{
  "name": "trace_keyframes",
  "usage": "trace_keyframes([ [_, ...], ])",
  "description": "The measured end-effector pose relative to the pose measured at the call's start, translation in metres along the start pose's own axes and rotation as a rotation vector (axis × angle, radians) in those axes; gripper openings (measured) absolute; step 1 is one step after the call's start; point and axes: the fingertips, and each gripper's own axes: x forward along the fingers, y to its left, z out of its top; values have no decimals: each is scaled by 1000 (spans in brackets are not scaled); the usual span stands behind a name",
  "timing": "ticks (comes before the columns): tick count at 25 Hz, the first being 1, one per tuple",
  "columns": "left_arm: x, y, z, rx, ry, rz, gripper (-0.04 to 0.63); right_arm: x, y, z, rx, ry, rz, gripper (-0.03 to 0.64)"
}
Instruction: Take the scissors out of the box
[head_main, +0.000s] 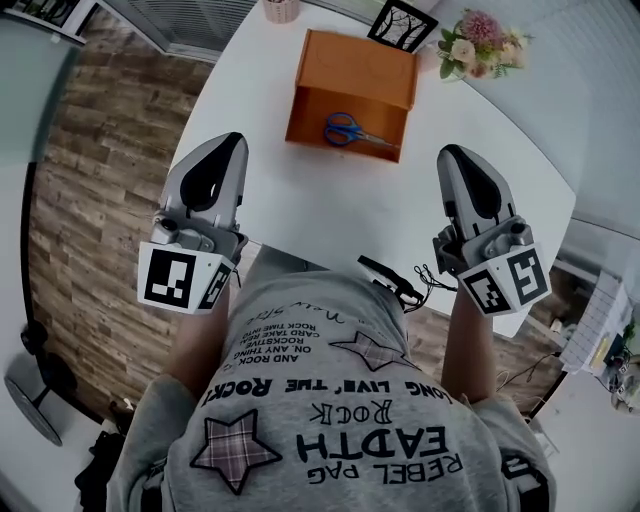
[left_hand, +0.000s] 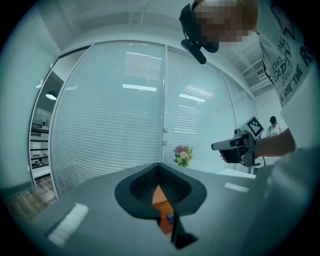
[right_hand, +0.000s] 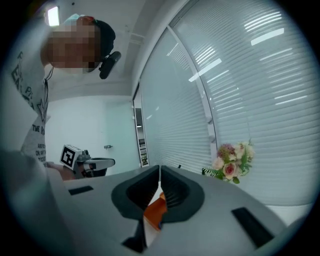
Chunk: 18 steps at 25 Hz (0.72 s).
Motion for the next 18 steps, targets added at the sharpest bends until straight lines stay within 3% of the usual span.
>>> trace_keyframes([
  [13, -8, 16, -20, 22, 40, 51, 9, 54, -3, -57, -54, 155, 96, 17],
  [18, -8, 15, -25, 27, 50, 46, 9, 83, -11, -99, -85, 255, 145, 17],
])
